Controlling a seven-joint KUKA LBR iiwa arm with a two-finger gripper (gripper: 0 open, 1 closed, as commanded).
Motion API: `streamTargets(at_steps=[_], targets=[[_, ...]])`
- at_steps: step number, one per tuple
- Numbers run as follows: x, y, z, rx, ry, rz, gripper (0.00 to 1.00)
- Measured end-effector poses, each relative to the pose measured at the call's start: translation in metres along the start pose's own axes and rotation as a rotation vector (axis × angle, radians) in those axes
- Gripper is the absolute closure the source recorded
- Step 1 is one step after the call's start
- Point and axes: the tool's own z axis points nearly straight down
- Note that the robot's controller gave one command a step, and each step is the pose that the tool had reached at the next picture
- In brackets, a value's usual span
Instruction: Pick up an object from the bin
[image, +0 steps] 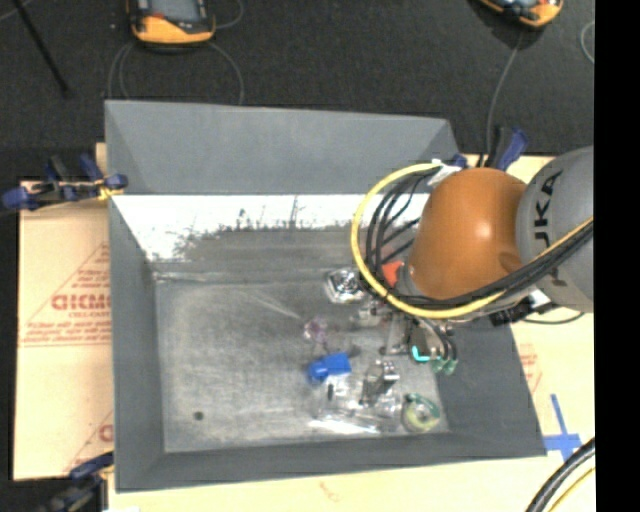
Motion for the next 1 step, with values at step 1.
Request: streamTargets(at_steps=[1], targets=[[-0.0417, -0.0088, 0.1045, -0.001, -0.013, -0.324, 0.0]])
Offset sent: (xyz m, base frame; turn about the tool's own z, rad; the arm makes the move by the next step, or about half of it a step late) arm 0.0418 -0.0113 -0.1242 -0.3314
